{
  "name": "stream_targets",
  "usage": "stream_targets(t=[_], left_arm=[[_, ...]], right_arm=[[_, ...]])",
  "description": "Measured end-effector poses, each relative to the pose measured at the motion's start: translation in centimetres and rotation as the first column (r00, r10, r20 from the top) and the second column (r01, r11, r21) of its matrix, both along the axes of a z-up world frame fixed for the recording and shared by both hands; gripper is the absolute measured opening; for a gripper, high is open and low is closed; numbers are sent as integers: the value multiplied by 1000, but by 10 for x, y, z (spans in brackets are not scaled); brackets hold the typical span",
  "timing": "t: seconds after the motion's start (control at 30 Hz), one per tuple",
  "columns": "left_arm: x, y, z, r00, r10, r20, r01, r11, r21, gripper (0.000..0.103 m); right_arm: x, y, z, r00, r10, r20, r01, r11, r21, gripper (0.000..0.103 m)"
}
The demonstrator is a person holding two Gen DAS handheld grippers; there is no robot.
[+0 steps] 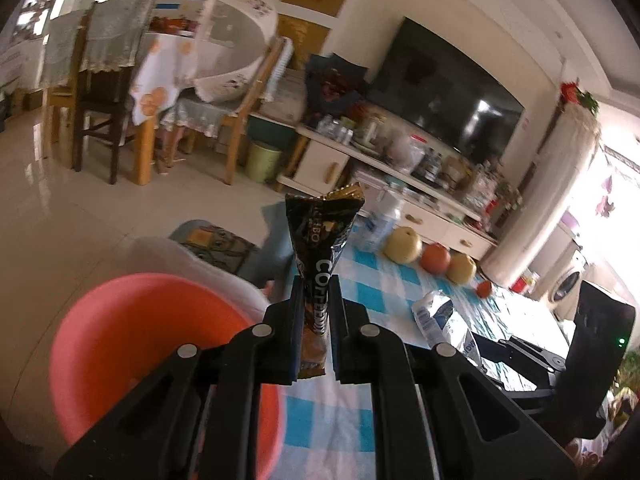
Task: Collect trash
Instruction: 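Open both grippers over the pink bucket, dropping stick and milk bag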
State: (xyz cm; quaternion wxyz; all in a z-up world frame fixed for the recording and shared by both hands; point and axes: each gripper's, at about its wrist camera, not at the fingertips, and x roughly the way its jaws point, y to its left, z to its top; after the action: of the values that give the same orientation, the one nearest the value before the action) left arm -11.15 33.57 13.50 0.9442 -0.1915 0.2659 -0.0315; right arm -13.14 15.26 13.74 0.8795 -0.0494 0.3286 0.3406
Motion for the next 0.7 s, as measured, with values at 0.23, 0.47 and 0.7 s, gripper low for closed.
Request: stream_targets(t=[0.23,0.47,0.7], left_arm=[[-15,48,-7,991,130,-34,-130,992,0,13],[-22,75,-18,979,187,-78,-187,982,6,13],[-21,87,-31,961,236,-144,-230,972,56,17]], right_arm=[[-8,61,1,996,94,-1,-94,995,-11,58],[-14,106,-10,989,149,-11,-150,988,-34,58],[-12,131,-30,986,163,-27,-164,983,-82,60]])
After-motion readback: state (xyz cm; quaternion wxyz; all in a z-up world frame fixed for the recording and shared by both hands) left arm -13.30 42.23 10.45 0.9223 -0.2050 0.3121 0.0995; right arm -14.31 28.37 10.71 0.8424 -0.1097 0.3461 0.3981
